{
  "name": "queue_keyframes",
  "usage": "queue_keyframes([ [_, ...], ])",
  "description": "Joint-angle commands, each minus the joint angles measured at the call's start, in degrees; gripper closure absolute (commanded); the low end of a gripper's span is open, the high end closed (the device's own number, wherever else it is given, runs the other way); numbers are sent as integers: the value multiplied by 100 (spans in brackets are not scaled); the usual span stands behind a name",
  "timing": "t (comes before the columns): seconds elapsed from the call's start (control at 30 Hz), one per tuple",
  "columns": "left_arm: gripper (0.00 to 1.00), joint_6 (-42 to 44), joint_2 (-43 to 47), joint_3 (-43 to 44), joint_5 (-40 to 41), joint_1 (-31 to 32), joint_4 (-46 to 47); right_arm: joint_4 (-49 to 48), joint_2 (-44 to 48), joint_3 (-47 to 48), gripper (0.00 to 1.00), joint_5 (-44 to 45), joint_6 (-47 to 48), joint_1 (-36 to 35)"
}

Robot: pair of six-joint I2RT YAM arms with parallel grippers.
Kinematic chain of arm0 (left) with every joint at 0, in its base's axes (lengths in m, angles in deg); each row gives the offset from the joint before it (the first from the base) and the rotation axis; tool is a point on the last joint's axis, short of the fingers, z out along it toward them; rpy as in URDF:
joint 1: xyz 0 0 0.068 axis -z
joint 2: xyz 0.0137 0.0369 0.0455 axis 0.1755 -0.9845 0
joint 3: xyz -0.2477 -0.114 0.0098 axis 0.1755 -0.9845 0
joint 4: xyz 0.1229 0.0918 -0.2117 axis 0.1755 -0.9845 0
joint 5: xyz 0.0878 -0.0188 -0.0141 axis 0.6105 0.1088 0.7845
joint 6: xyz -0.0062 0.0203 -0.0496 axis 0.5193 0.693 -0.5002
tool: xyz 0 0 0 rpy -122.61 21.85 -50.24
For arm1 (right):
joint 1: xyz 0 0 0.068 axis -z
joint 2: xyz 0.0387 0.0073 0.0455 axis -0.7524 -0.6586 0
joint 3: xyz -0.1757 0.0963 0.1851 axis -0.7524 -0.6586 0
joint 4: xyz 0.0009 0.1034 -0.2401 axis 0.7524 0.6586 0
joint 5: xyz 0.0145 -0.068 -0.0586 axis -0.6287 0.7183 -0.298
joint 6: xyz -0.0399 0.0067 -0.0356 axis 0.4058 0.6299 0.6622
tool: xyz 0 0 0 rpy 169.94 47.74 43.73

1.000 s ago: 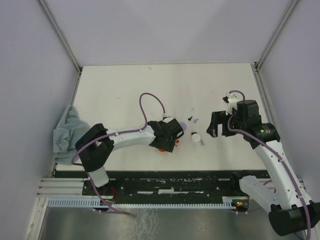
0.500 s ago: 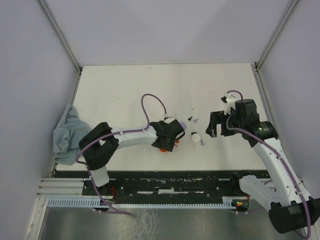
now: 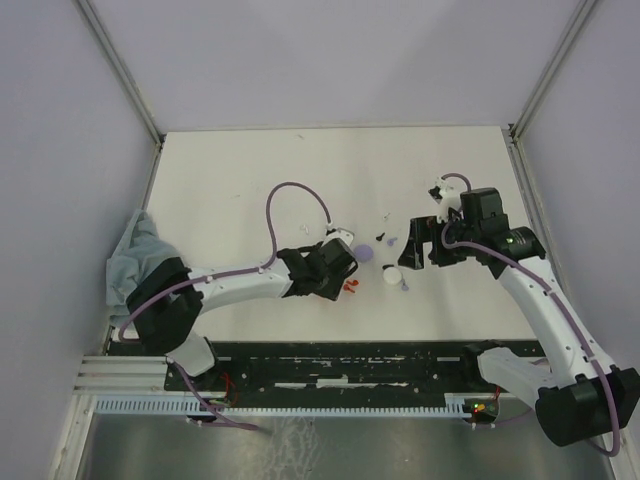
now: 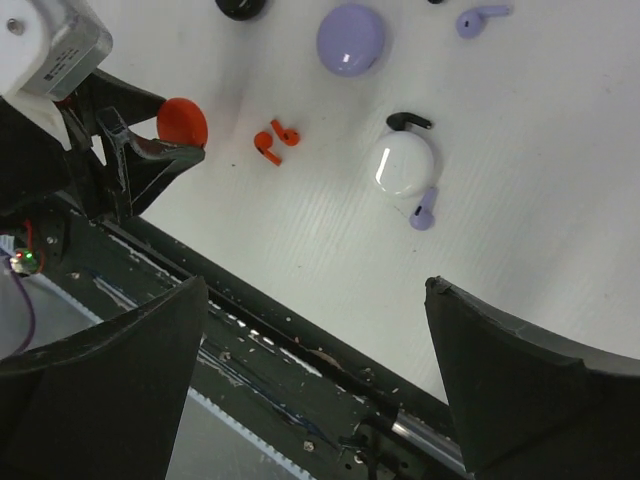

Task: Insert the wireless bluetooth earbuds into the charging case
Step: Pick up the charging case at the center of the board.

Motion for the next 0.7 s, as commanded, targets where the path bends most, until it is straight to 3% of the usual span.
queue_keyframes([
  [0.0, 61, 1449, 779, -74, 248, -16, 785, -751, -61, 186, 1, -791, -371, -72],
  [0.13, 69, 2502, 1423, -352, 75, -14, 1369, -1484, -54, 20, 1, -1138, -674, -115],
  [0.27, 71, 3647, 2082, -731, -334, -9, 1983, -2214, -82, -108, 2, -1448, -956, -200],
  [0.53, 76, 6005, 3094, -1473, -1600, -2, 2780, -3091, -351, -188, 12, -1589, -1302, -545],
  [0.67, 75, 7033, 3350, -1578, -1807, -7, 2806, -3336, -601, -99, 17, -1588, -1460, -810],
])
